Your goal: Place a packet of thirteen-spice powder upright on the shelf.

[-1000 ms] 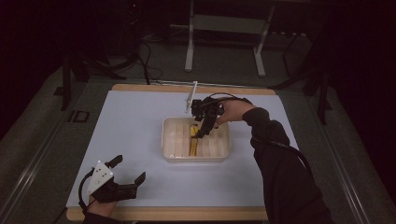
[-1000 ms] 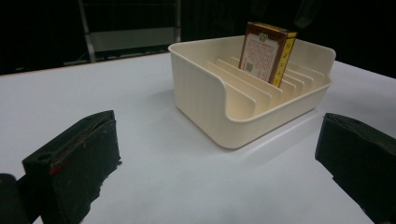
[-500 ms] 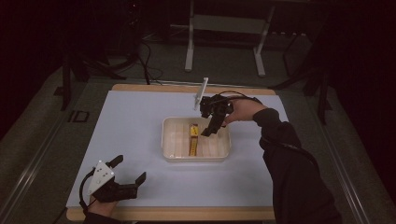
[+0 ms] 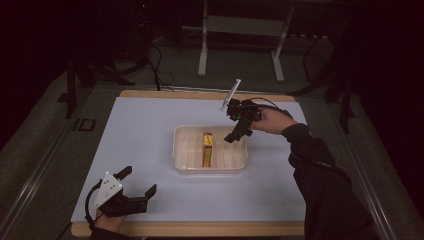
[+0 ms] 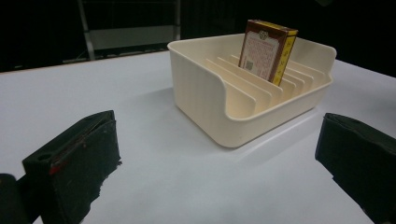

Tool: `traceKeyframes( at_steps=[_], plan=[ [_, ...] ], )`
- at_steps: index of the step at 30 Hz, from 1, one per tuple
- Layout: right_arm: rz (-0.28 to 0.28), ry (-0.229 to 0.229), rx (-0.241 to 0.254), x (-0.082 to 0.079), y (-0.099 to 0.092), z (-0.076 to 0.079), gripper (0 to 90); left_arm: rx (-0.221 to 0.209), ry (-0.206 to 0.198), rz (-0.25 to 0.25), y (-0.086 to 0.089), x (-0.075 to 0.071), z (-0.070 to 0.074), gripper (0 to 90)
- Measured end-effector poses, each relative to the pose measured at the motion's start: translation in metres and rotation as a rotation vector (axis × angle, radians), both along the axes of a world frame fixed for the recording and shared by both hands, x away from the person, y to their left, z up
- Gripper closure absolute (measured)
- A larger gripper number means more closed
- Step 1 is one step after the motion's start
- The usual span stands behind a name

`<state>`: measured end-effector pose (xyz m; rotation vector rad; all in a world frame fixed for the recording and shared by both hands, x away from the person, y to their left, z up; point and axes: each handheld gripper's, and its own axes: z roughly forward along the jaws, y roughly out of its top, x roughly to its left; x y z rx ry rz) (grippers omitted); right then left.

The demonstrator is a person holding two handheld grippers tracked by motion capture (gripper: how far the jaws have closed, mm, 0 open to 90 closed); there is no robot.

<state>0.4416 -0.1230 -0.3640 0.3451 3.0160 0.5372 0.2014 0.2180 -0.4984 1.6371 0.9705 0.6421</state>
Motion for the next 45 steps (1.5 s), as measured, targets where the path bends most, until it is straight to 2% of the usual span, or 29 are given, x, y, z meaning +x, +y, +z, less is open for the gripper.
traceKeyframes(
  at_steps=[4,8,11,14,19,22,24,29,35,42,45],
  plan=[
    [-0.037,0.01,0.034,0.001,-0.012,-0.003,13.4,0.002,-0.002,-0.001,0.0,0.0,0.0,0.0],
    [-0.092,-0.02,0.053,0.001,-0.024,-0.008,13.0,0.0,-0.002,0.001,0.0,0.0,0.0,0.0],
    [-0.128,-0.045,0.096,0.0,-0.033,-0.011,12.8,-0.002,0.0,0.002,0.0,0.0,0.0,0.0],
    [-0.139,-0.051,0.121,-0.003,-0.042,-0.016,12.1,-0.002,0.0,0.002,0.0,0.0,0.0,0.0],
    [-0.192,-0.065,0.141,-0.007,-0.056,-0.026,11.0,-0.003,-0.007,0.007,0.0,-0.001,0.001,0.0],
    [-0.246,-0.091,0.184,-0.01,-0.065,-0.028,11.0,-0.002,-0.005,0.007,0.0,-0.001,0.001,0.0],
    [-0.299,-0.131,0.213,-0.013,-0.07,-0.029,11.1,0.001,-0.004,0.003,0.0,-0.001,0.001,0.0],
    [-0.382,-0.166,0.306,-0.022,-0.084,-0.03,11.3,-0.001,-0.007,0.004,0.0,-0.001,0.001,0.0],
    [-0.418,-0.21,0.33,-0.033,-0.094,-0.039,12.5,0.003,-0.008,0.005,0.0,-0.001,0.001,0.0],
    [-0.493,-0.253,0.449,-0.047,-0.11,-0.048,12.5,0.0,-0.006,0.007,0.0,-0.001,0.001,0.0],
    [-0.522,-0.284,0.473,-0.053,-0.115,-0.053,12.6,0.0,-0.005,0.007,0.0,-0.001,0.001,0.0]
  ],
)
